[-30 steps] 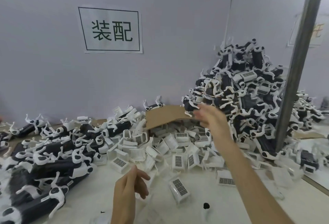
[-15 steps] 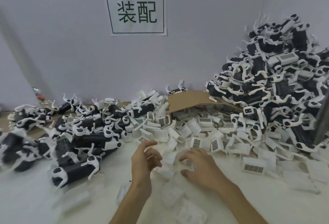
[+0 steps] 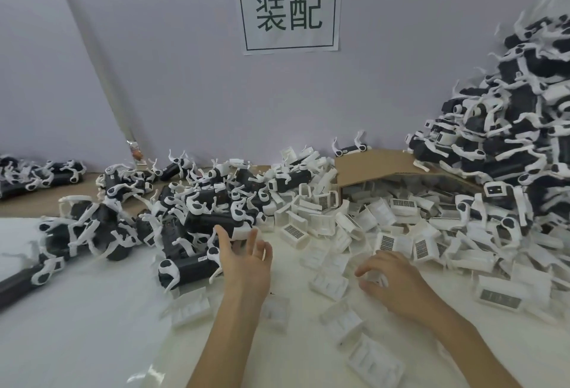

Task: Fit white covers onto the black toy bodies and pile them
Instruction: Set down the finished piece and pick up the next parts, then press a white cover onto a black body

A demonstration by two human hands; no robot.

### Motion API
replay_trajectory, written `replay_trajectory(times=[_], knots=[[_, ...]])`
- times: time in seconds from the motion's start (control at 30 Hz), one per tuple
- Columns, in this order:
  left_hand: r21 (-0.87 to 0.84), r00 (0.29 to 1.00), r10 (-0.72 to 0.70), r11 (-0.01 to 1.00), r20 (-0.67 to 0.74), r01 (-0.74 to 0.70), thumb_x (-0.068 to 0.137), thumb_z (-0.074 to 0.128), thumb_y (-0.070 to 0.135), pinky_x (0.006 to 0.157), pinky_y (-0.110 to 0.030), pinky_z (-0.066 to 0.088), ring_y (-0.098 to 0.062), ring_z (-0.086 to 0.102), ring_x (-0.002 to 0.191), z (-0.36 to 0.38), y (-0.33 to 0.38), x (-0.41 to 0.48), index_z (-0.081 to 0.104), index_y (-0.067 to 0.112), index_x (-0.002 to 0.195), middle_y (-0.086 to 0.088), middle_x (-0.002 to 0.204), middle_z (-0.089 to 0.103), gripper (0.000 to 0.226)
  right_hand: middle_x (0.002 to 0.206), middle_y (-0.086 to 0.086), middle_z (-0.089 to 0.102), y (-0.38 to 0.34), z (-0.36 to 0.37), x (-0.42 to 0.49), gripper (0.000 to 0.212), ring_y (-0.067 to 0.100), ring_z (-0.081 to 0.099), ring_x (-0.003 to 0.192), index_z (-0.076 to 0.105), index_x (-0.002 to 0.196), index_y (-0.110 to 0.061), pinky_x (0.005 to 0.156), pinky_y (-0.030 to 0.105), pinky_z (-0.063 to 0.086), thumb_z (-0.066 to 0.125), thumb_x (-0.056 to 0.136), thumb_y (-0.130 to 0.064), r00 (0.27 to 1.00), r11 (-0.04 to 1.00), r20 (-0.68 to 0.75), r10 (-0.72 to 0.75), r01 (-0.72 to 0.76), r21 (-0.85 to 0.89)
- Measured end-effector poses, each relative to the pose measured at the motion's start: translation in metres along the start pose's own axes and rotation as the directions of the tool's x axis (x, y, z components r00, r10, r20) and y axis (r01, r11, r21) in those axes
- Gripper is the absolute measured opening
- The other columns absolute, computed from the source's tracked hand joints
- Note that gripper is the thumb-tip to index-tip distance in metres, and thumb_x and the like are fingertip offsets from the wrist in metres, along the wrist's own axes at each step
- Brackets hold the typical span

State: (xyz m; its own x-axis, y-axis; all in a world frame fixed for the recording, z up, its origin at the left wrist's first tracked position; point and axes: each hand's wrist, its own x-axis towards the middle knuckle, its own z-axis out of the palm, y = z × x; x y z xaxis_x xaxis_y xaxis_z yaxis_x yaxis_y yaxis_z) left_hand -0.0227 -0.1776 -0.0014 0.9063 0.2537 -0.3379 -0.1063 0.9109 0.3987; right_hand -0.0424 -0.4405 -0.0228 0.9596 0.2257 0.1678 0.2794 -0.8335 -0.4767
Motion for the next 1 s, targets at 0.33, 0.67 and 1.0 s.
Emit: replay_trajectory(times=[0.33,0.67,1.0], knots=[[0.236,0.970,0.235,0.948,-0.059,-0.215,0.090,0.071,0.046,0.070,-0.025,0.047,-0.014,0.044,0.055,-0.001,-0.013,0.002,0.052,0.028,0.137,-0.005,0.097,0.072,0.055,0.107,-0.023,0.054,0.001,-0.001,-0.001,0.008,0.003,0.036,0.117,0.061,0.098,-0.041,0.096,0.025,0.034,0.064,0.096,-0.034,0.999,0.999,0.010,-0.044,0.044,0.030],[0.206,0.974,0.228,0.952,0.018,-0.227,0.093,0.068,0.042,0.081,-0.033,0.056,-0.023,0.074,0.091,0.001,-0.005,-0.004,0.035,0.027,0.151,-0.008,0.132,0.055,0.068,0.118,-0.017,0.059,0.004,-0.001,-0.001,0.008,0.002,0.031,0.118,0.062,0.102,-0.039,0.089,0.015,0.024,0.063,0.097,-0.033,0.998,0.997,0.025,-0.061,0.059,0.043],[0.129,0.991,0.134,0.983,-0.027,-0.129,0.095,0.066,0.043,0.093,-0.034,0.052,-0.023,0.072,0.100,0.002,0.000,-0.008,0.060,0.014,0.122,0.000,0.136,0.058,0.040,0.114,-0.021,0.055,0.003,-0.002,-0.002,0.014,0.002,0.031,0.116,0.059,0.097,-0.042,0.086,-0.004,0.020,0.065,0.095,-0.029,0.997,0.996,0.032,-0.071,0.069,0.064]])
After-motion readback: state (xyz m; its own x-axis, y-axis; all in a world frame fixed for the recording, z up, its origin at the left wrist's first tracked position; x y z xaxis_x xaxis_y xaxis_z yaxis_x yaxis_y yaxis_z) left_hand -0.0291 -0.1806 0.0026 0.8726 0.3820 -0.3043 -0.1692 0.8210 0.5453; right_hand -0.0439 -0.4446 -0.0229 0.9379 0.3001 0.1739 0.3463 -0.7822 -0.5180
